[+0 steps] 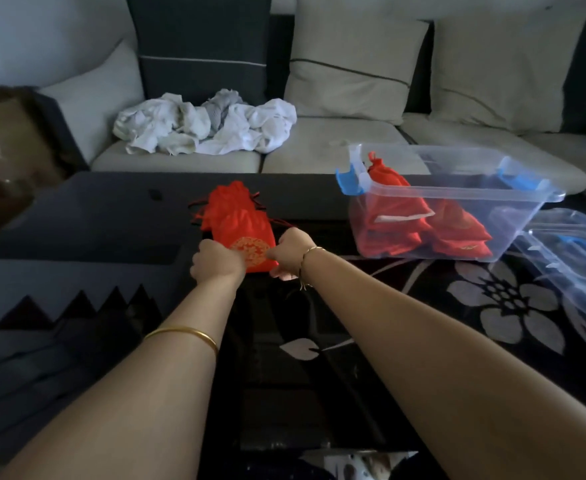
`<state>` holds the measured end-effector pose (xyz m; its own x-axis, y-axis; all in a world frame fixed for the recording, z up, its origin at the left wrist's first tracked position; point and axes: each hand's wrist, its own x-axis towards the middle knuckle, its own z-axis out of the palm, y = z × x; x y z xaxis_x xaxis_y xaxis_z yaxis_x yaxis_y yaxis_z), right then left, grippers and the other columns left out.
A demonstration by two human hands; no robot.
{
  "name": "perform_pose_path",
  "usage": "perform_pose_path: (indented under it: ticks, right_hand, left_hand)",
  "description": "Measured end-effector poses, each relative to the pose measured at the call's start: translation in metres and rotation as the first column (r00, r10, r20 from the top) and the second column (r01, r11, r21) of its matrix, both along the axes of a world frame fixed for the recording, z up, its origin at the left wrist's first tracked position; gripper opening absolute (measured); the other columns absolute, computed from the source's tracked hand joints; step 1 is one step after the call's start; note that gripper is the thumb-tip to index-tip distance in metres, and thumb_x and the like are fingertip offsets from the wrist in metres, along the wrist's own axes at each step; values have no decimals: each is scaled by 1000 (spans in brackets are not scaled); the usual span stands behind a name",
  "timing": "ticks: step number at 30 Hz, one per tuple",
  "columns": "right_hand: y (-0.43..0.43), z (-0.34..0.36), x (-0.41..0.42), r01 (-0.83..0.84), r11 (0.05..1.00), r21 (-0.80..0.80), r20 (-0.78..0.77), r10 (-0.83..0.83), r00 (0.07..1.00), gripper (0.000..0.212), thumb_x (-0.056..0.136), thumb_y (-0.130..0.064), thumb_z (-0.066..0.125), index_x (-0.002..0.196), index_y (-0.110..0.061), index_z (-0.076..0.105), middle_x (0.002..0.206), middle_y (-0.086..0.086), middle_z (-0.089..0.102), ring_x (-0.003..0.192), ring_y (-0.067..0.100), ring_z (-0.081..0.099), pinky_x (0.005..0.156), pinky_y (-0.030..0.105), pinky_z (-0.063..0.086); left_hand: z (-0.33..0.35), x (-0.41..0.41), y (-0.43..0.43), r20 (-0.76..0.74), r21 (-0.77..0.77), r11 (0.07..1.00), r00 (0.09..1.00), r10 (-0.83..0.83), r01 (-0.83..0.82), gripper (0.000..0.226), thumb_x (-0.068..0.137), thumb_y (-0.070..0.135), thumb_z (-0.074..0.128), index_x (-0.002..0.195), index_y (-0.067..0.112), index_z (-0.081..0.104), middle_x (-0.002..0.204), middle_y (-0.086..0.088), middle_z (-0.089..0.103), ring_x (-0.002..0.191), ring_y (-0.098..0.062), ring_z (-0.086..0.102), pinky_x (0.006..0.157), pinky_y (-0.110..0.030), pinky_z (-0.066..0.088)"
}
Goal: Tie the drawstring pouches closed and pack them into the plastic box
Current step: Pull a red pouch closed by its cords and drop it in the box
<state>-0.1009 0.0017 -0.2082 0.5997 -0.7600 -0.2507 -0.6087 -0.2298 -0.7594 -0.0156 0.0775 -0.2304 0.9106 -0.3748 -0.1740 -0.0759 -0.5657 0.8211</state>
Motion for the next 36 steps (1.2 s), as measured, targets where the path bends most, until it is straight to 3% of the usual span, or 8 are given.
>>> perform_pose_path:
  ticks: [3, 7, 9, 13, 16, 23, 30, 36]
  right_hand:
    - [0, -7, 6, 102, 992, 75, 29, -104, 994, 31, 91, -17, 56, 64, -8, 42, 58, 9, 52, 39, 15, 53, 39, 21, 37]
    - [-1, -9, 5, 54, 998, 26, 2, -54, 999, 36, 86, -29, 64, 61, -10, 45, 56, 3, 47, 46, 14, 42, 42, 22, 33]
    - [-2, -11, 0, 7, 1000, 1, 43, -7, 999, 31, 84, -18, 65, 60, -15, 46, 57, 1, 46, 48, 13, 42, 45, 21, 36]
    - [-9, -10, -26, -8, 977, -213, 138, 38, 990, 34, 79, -6, 66, 59, -19, 42, 59, -2, 46, 51, 13, 46, 59, 30, 44]
    - [-12, -2, -55, -39, 960, -276, 142, 80, 987, 21, 81, -2, 64, 72, -15, 49, 58, -1, 52, 36, 2, 50, 46, 17, 43]
    - [-13, 14, -127, 10, 968, -253, 169, 34, 985, 14, 82, 3, 60, 90, -6, 53, 62, 8, 61, 38, 10, 56, 37, 17, 44]
    - [-19, 27, -173, 242, 951, 194, 469, -306, 829, 21, 87, 3, 46, 97, -12, 56, 69, 5, 59, 45, 9, 59, 42, 20, 38]
    - [-23, 37, -174, 86, 731, 676, 603, -617, 505, 15, 87, -1, 40, 81, -8, 53, 59, 3, 56, 45, 11, 53, 41, 19, 37]
  left_hand:
    - [-3, 9, 1, -54, -70, 998, 999, 1, -5, 47, 80, 24, 54, 117, -5, 54, 116, -27, 60, 104, -45, 58, 86, -54, 52]
    - [5, 6, 6, -205, -220, 975, 978, -24, -22, 38, 86, 25, 61, 113, -2, 57, 101, -17, 64, 79, -28, 61, 72, -33, 53]
    - [6, 3, 4, -272, -255, 966, 962, -41, -31, 41, 91, 31, 59, 117, 0, 56, 104, -11, 62, 91, -29, 61, 69, -31, 45]
    - [14, -6, 4, -312, -284, 959, 947, -75, -17, 64, 90, 54, 50, 129, 4, 49, 121, -7, 57, 104, -30, 57, 86, -35, 48]
    - [25, -18, 2, -291, -374, 927, 945, -149, 31, 71, 82, 62, 55, 132, 12, 50, 128, -5, 58, 114, -28, 56, 100, -42, 45]
    - [50, -69, -16, -115, -548, 791, 912, -394, 272, 11, 87, 22, 66, 77, 19, 63, 84, 0, 66, 91, -21, 62, 88, -35, 49]
    - [61, -110, -16, -157, -552, 677, 737, -657, 486, 9, 89, 13, 62, 85, 20, 65, 82, -1, 69, 75, -13, 65, 66, -23, 52]
    - [61, -117, -17, -189, -525, 683, 713, -676, 508, 6, 89, 17, 63, 89, 23, 65, 93, 0, 70, 91, -17, 64, 84, -33, 48]
